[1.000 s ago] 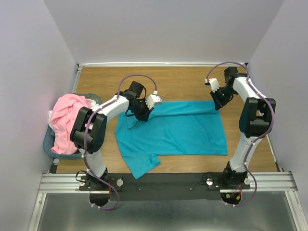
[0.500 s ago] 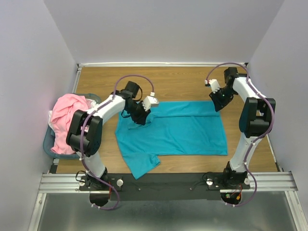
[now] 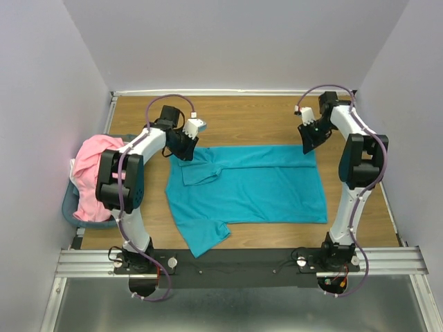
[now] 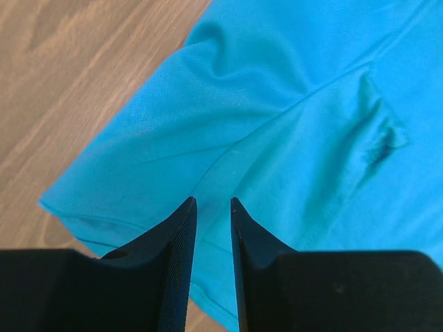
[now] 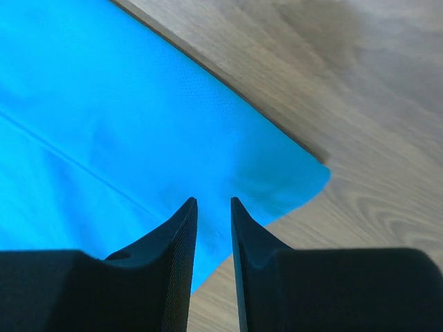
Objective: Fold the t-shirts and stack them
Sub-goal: Fold the tshirt
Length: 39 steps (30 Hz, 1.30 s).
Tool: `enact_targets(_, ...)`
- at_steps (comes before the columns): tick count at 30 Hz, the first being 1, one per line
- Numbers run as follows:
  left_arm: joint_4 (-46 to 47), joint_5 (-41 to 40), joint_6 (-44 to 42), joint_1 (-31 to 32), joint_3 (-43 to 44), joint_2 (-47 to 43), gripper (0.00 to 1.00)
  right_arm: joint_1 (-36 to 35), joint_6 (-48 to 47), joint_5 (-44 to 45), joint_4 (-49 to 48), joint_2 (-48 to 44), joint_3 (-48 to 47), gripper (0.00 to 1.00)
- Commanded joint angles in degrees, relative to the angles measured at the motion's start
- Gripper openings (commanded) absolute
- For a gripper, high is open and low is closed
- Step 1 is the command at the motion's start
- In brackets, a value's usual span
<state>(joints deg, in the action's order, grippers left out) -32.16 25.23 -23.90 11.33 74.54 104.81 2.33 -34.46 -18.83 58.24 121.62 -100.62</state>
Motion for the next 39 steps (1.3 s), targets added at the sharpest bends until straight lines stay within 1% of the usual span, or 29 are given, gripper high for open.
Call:
enact_targets(1, 3.0, -6.2, 4.2, 0.1, 0.3, 2.9, 0.33, -1.1, 2.2, 2.7, -2.2, 2.2, 2.4, 0.33)
enact_targets(6, 3.2, -10.5, 5.9, -0.7, 1.6, 8.0, 0.28, -1.3, 3.1, 7.5, -5.8, 4.8, 3.3, 0.32)
enact_targets(10, 3.3, -12.4, 6.4, -2.5, 5.4, 13.1, 0.25, -1.3, 4.9, 10.9, -8.6, 9.0, 1.7, 0.32)
enact_targets(14, 1.8, -12.3, 6.5, -4.6, 13.0, 18.6, 0.24, -1.3, 6.8, 11.1, -9.0, 12.8, -4.7, 0.33)
enact_targets(16, 0.2, -11.0, 5.5, -4.9, 17.7, 20.1, 0.25, -1.3, 7.3, 10.9, -8.8, 15.2, -9.8, 0.35)
enact_targets(17, -1.2, -10.2, 5.1, -4.9, 19.1, 20.1, 0.29, -1.3, 7.6, 10.9, -8.8, 15.7, -11.3, 0.37)
enact_targets(18, -1.8, -8.2, 4.8, -4.9, 20.4, 19.8, 0.31, -1.3, 7.7, 10.3, -8.7, 15.8, -13.9, 0.4)
enact_targets(19, -2.5, -7.0, 4.3, -4.9, 22.5, 19.2, 0.34, -1.3, 7.9, 10.0, -8.6, 15.3, -14.8, 0.48)
enact_targets(21, -4.9, -4.0, 2.6, -4.9, 24.0, 16.5, 0.42, -1.3, 7.5, 8.0, -7.3, 13.8, -16.0, 0.57)
enact_targets(22, -5.9, -2.8, 1.9, -4.9, 24.9, 14.0, 0.44, -1.3, 7.2, 7.6, -6.8, 11.4, -15.8, 0.69)
enact_targets(23, -6.8, -1.8, 0.8, -4.9, 25.0, 12.4, 0.5, -1.3, 6.5, 7.1, -6.2, 9.7, -15.4, 0.74)
enact_targets(24, -8.2, -0.3, -1.0, -4.9, 24.9, 10.8, 0.52, -1.3, 5.9, 5.5, -4.6, 8.1, -14.9, 0.81)
enact_targets(25, -8.8, 0.6, -2.5, -4.9, 23.4, 9.1, 0.54, -1.3, 5.3, 4.9, -3.8, 4.0, -12.3, 0.89)
enact_targets(26, -9.5, 1.6, -3.9, -4.9, 22.2, 5.2, 0.55, -1.3, 3.9, 4.5, -3.4, 1.9, -10.7, 0.91)
enact_targets(27, -10.7, 2.4, -5.4, -4.9, 20.7, 3.1, 0.55, -1.3, 2.9, 3.8, -2.9, -0.2, -8.6, 0.92)
enact_targets(28, -11.3, 4.2, -9.1, -4.8, 16.6, -1.2, 0.55, -1.3, 1.9, 3.2, -1.9, -5.1, -4.4, 0.92)
enact_targets(30, -12.6, 5.3, -13.1, -3.9, 11.6, -5.8, 0.55, -1.3, -1.7, 2.5, 0.1, -9.8, 0.1, 0.92)
enact_targets(31, -12.9, 5.3, -16.4, -3.2, 6.2, -8.2, 0.55, -1.3, -3.1, 2.5, 0.8, -11.9, 2.2, 0.91)
enact_targets(32, -13.4, 5.2, -18.6, -2.5, 3.5, -12.4, 0.55, -1.3, -5.5, 2.8, 1.3, -16.1, 4.8, 0.88)
enact_targets(33, -14.2, 4.8, -20.2, -1.5, 0.7, -14.4, 0.53, -1.3, -6.9, 3.4, 1.5, -18.0, 9.7, 0.85)
enact_targets(34, -14.3, 3.7, -21.5, 1.0, -4.8, -16.6, 0.52, -1.3, -8.2, 5.1, 2.0, -19.7, 12.6, 0.82)
enact_targets(35, -14.2, 2.8, -23.4, 2.5, -7.6, -20.2, 0.51, -1.3, -10.7, 6.1, 2.1, -23.0, 15.1, 0.75)
enact_targets(36, -14.2, 2.0, -24.2, 4.6, -10.2, -22.0, 0.5, -1.3, -11.9, 7.0, 2.5, -24.5, 20.0, 0.72)
enact_targets(37, -13.9, -0.8, -24.5, 6.8, -12.8, -23.6, 0.49, -1.3, -13.1, 8.7, 2.4, -26.0, 22.3, 0.7)
enact_targets(38, -13.4, -1.9, -24.5, 10.8, -17.5, -26.3, 0.49, -1.3, -14.1, 9.4, 2.3, -27.3, 24.4, 0.67)
enact_targets(39, -13.0, -2.5, -24.5, 12.6, -19.4, -27.4, 0.48, -1.3, -15.8, 9.9, 2.3, -28.3, 26.6, 0.65)
